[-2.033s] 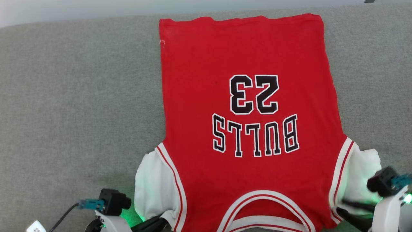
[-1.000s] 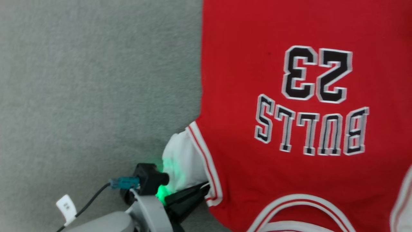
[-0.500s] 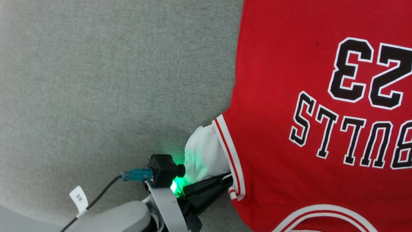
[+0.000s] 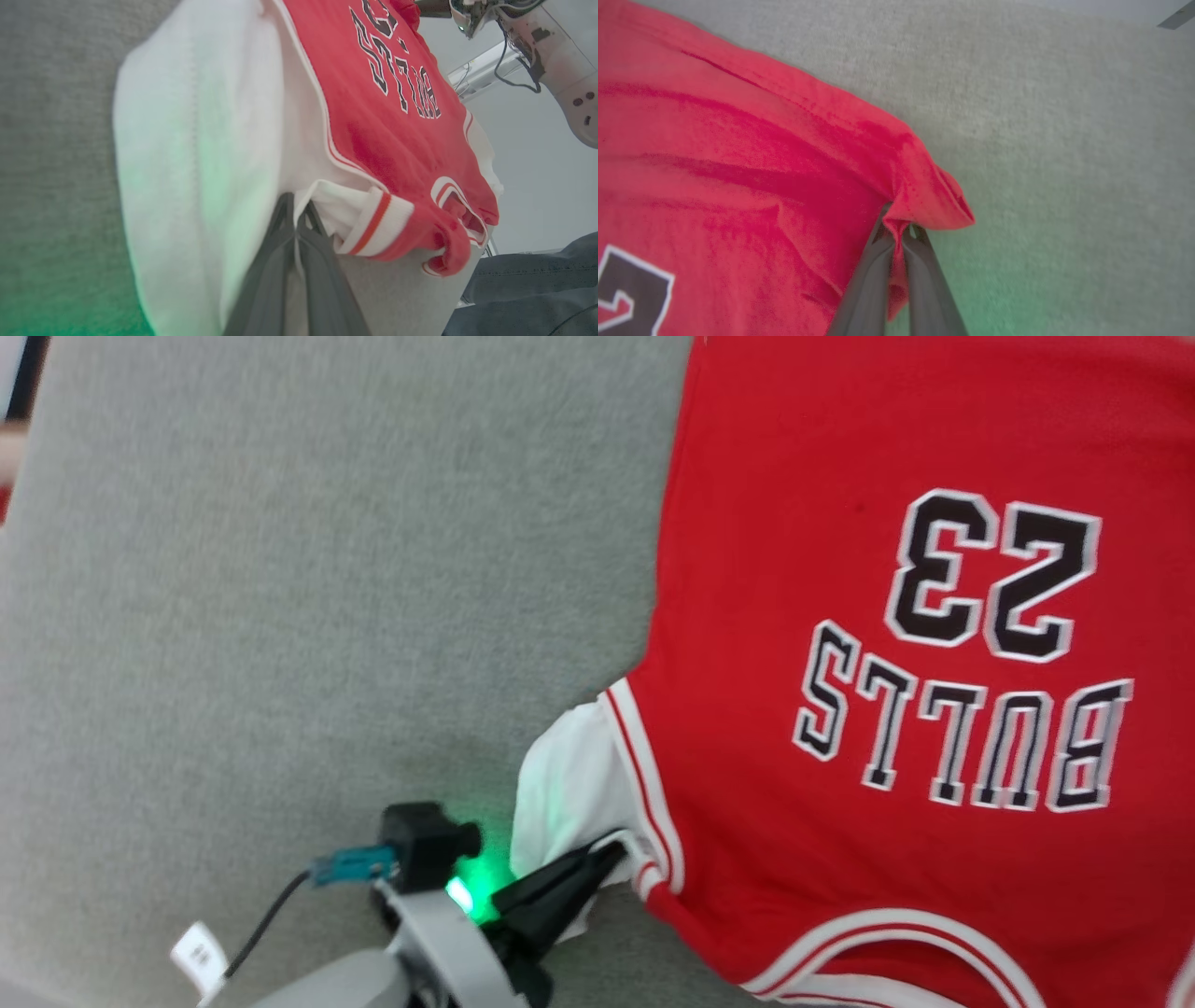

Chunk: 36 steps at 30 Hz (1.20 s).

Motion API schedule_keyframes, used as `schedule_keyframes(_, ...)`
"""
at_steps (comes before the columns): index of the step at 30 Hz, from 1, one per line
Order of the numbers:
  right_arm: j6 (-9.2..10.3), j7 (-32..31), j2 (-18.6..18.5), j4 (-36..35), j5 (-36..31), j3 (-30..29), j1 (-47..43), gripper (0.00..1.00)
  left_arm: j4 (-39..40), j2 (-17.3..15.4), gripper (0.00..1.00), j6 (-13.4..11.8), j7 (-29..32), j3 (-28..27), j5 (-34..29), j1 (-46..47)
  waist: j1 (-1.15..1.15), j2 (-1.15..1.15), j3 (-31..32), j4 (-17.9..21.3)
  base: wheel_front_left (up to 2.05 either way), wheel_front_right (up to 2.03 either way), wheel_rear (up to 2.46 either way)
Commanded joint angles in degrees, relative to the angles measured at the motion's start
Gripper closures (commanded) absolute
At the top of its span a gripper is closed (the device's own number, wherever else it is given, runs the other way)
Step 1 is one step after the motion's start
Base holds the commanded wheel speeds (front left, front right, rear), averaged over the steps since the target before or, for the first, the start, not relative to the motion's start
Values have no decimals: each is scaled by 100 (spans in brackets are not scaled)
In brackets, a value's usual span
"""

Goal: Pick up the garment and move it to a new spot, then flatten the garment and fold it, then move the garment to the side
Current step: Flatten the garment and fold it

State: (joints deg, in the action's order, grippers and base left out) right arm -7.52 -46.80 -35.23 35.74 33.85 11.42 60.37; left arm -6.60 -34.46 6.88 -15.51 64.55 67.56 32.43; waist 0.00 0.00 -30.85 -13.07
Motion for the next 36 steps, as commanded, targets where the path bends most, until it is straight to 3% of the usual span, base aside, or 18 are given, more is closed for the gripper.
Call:
schedule_keyframes(1, 6, -83, -119, -103, 169, 60, -413, 100, -482, -307, 100, -236, 77, -101, 71, -314, 0, 0, 651, 418, 0, 0, 0)
schedule_keyframes(8, 6, -374, -788, -1718, 1184, -120, -2218, 100, -43, -481, 100, -326, 49, -669, -107, -875, 0, 0, 1037, 940, 0, 0, 0)
schedule_keyframes(11, 5, -468, -903, -2440, 1462, -371, -3186, 100, 95, -564, 100, -366, 44, -818, -135, -1011, 0, 0, 1114, 1149, 0, 0, 0)
schedule_keyframes(21, 5, -837, -269, -4418, 1482, -840, -5936, 100, 271, -775, 100, -563, 42, -1279, -233, -1328, 0, 0, 1159, 1698, 0, 0, 0)
schedule_keyframes(29, 5, -569, 360, -4879, 947, -563, -6878, 100, 183, -780, 100, -643, 42, -1403, -339, -1282, 0, 0, 1086, 1738, 0, 0, 0)
schedule_keyframes(30, 5, -554, 381, -4834, 890, -567, -6904, 56, 175, -777, 100, -643, 42, -1408, -348, -1288, 0, 0, 1081, 1739, 0, 0, 0)
schedule_keyframes(31, 5, -571, 229, -4905, 753, -443, -6906, 0, 170, -771, 100, -634, 43, -1403, -354, -1292, 0, 0, 1080, 1732, 0, 0, 0)
schedule_keyframes(32, 5, -443, 75, -5052, 596, -362, -6838, 0, 166, -766, 100, -625, 43, -1399, -358, -1295, 0, 0, 1079, 1724, 0, 0, 0)
schedule_keyframes(36, 2, -221, 50, -5407, 583, -749, -6722, 0, 175, -714, 100, -606, 42, -1424, -368, -1324, 0, 0, 1096, 1661, 0, 0, 0)
